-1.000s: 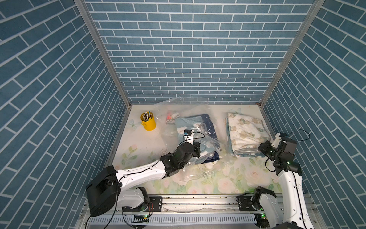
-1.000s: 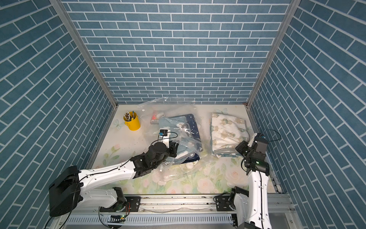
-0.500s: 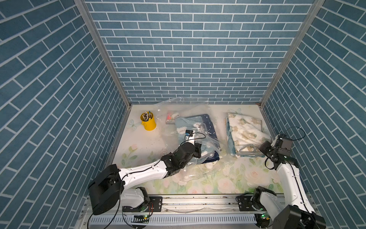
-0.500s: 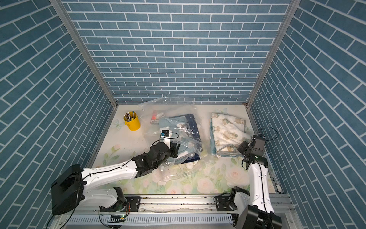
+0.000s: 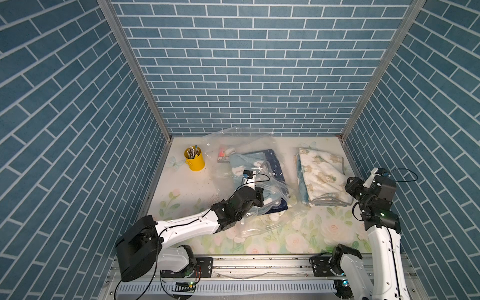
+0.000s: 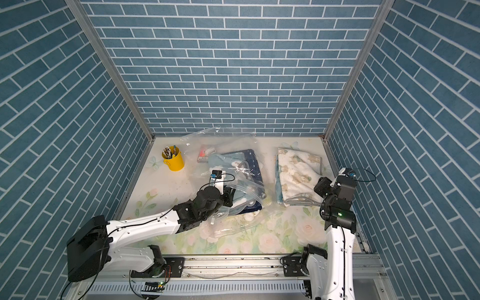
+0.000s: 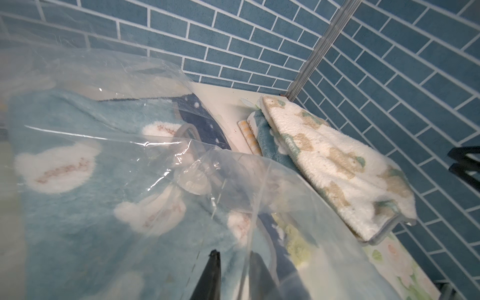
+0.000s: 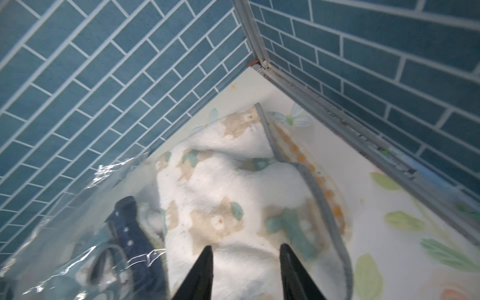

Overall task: Take the blanket out of the vacuum bag
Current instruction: Place the blanket at the center of the board.

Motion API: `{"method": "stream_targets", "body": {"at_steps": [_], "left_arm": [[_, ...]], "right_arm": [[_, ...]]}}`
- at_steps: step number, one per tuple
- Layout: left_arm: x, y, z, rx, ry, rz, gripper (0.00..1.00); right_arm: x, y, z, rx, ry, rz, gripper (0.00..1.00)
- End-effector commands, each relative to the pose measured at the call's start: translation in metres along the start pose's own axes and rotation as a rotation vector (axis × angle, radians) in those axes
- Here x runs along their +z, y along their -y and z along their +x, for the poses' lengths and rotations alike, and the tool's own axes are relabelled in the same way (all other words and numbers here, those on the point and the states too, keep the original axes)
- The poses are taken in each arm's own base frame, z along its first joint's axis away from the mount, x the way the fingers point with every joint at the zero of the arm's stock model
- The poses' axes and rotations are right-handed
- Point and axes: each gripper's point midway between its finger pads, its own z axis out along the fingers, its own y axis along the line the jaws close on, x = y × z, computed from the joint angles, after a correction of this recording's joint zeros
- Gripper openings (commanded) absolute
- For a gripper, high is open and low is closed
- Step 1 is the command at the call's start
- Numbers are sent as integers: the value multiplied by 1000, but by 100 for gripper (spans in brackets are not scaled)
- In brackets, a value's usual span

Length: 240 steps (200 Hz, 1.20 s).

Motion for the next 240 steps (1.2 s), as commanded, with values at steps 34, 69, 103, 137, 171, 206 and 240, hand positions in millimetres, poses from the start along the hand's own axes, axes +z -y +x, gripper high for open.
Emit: {"method": "stream_targets", "body": {"at_steps": [34, 69, 103, 137, 171, 206, 240], "left_arm": [[1, -2, -5, -5, -4, -23, 0], [-3, -6, 8, 1, -48, -15, 0], [-7, -11, 20, 30, -92, -17, 0], [-6, -7, 23, 36, -115, 1, 0], [-1, 5, 22, 37, -135, 32, 0], [2, 13, 18, 45, -149, 41, 0], [9, 13, 13, 51, -149, 9, 0]], "right_arm": [[78, -44, 12, 28, -112, -225, 0], [118, -8, 41, 92, -91, -134, 0], [114, -1, 65, 86, -126, -152, 0], [79, -39, 27, 40, -71, -266, 0], [36, -110, 54, 37, -214, -638, 2], [-20, -166, 123, -91, -427, -916, 0], [-87, -192, 143, -165, -479, -1145, 0]]}}
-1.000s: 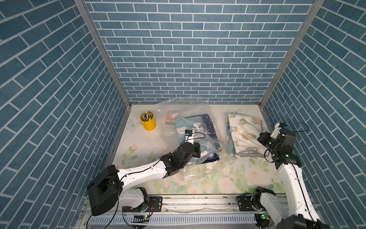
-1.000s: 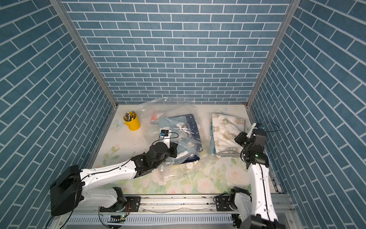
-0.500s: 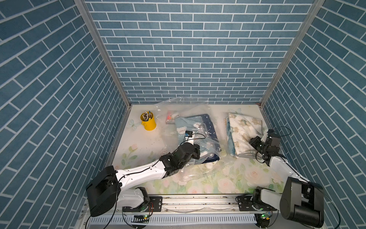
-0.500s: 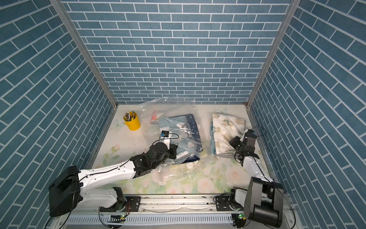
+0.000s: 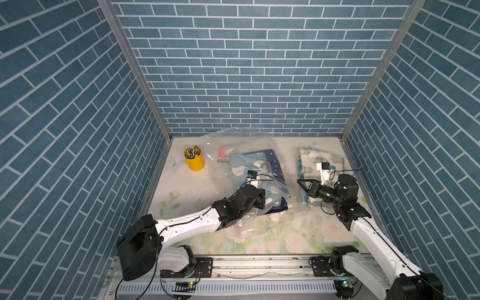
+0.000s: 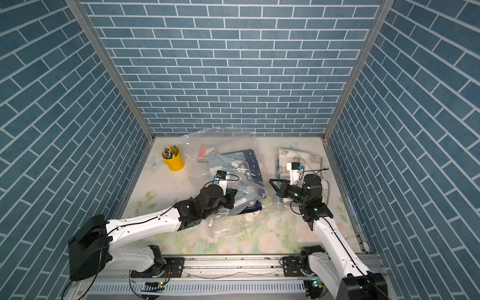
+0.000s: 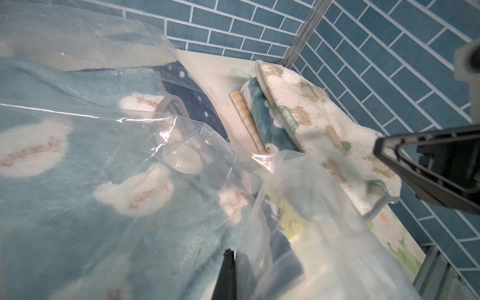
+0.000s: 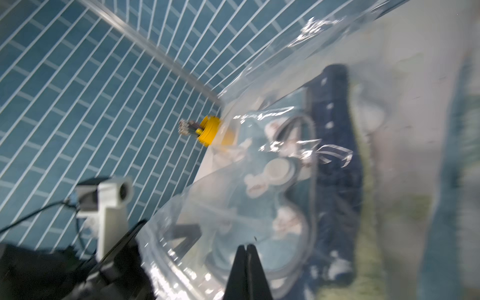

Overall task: Take the blanket out of the vacuum bag
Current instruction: Place the blanket at the center of the board, then take out the blanket from the vacuum bag.

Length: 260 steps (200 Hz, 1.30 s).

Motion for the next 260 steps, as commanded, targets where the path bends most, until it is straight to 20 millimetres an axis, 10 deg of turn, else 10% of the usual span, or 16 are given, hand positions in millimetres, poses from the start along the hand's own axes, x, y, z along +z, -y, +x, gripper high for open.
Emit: {"method": "stream_targets", "body": {"at_steps": [1, 68, 113, 165, 197, 260], "left_arm": [[6, 2, -4, 18, -19, -24, 0], [22, 18, -21, -20, 7, -15, 0], [27, 38, -28, -49, 8, 67, 0], [9, 43, -31, -16, 10, 119, 0], [2, 46, -15, 15, -21, 161, 0], [-5, 39, -5, 20, -24, 162, 0]], "right_arm": [[-9, -52, 15, -58, -53, -187, 0], [10, -109, 103, -114, -173, -305, 0], [26, -66, 151, 45, -230, -173, 0], [28, -4, 130, 352, 76, -12, 0], [25, 3, 110, 425, 206, 18, 0], [40, 5, 120, 493, 199, 52, 31]]}}
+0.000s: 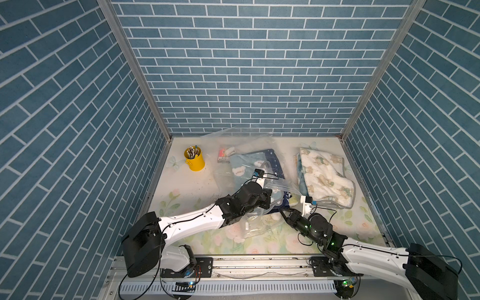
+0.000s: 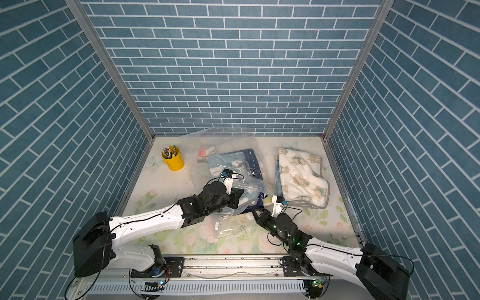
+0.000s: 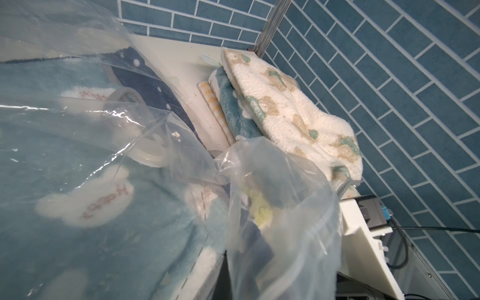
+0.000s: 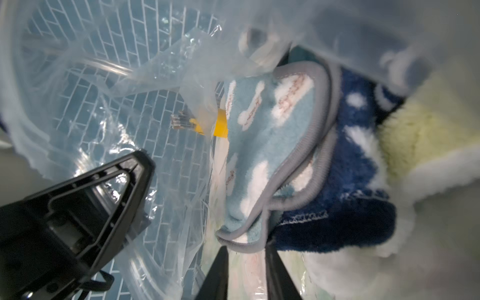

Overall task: Take the blanket out of the vacuum bag
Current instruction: Take out the blanket from the vacuum bag.

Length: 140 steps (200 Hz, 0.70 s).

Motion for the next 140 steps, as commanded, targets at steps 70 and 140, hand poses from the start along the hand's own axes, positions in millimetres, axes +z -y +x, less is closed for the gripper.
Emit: {"method": "stream_targets", "body": {"at_steps": [70, 140], "left_arm": [[-7, 10, -3, 39, 24, 46, 0], [-5, 9, -1, 33, 29, 52, 0]], "right_arm": [[21, -16, -1, 75, 41, -22, 41], [37, -8, 6, 73, 19, 38, 44]]}}
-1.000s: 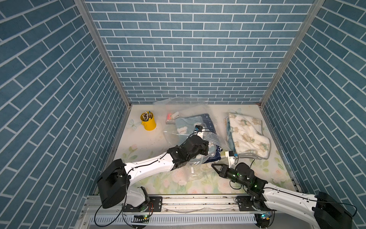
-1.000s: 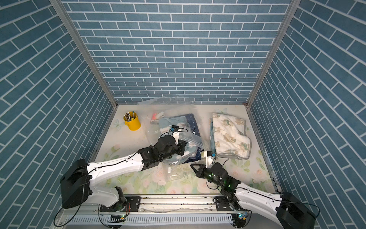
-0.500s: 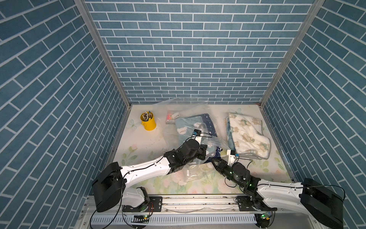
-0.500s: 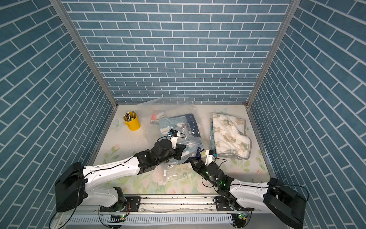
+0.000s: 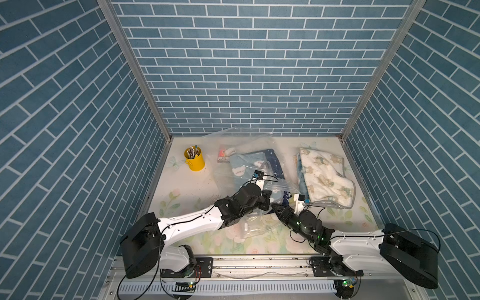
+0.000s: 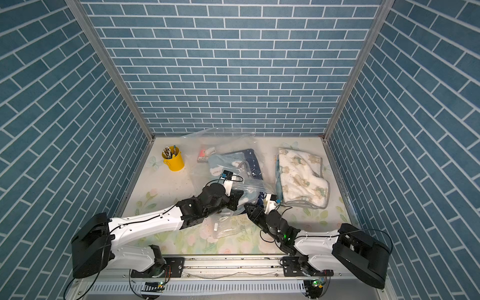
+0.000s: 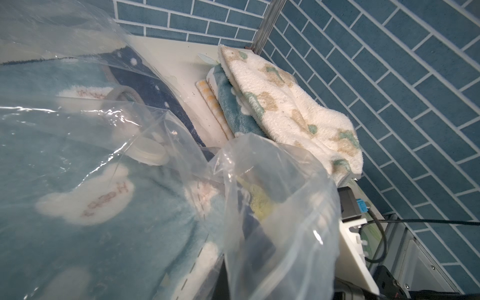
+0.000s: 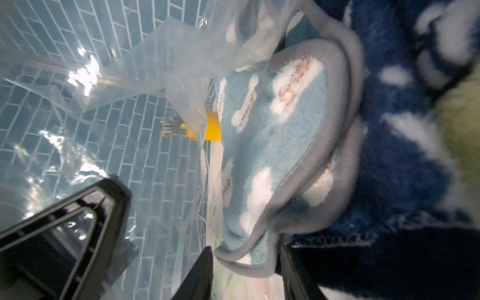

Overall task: Take the blanket out of the vacuum bag
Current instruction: Take out the blanket from the vacuum bag.

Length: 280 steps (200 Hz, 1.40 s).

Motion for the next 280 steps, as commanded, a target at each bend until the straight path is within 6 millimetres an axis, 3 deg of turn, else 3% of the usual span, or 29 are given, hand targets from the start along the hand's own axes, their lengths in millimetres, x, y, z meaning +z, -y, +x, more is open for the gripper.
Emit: {"method": "stream_targets", "body": {"at_steps": [1, 39, 84, 121, 204, 226, 263, 280], "left_arm": [[-4, 8, -5, 10, 28, 38, 0], [-4, 10, -7, 14, 32, 44, 0], [-2, 11, -4, 14, 28, 52, 0], [-2, 12, -5, 13, 32, 56, 0], [2, 15, -2, 11, 22, 73, 0], [2, 15, -3, 13, 21, 71, 0], [1, 14, -6, 21, 25, 61, 0], [1, 16, -10, 32, 30, 57, 0]], "right_arm": [[7, -6, 0, 31, 7, -7, 44], [8, 9, 2, 52, 6, 42, 46], [10, 10, -6, 44, 40, 48, 49], [14, 23, -15, 60, 56, 70, 50], [34, 5, -10, 57, 35, -22, 50], [37, 0, -9, 68, 31, -48, 42], [33, -26, -11, 63, 32, -125, 8], [30, -44, -13, 45, 31, -162, 1]]}}
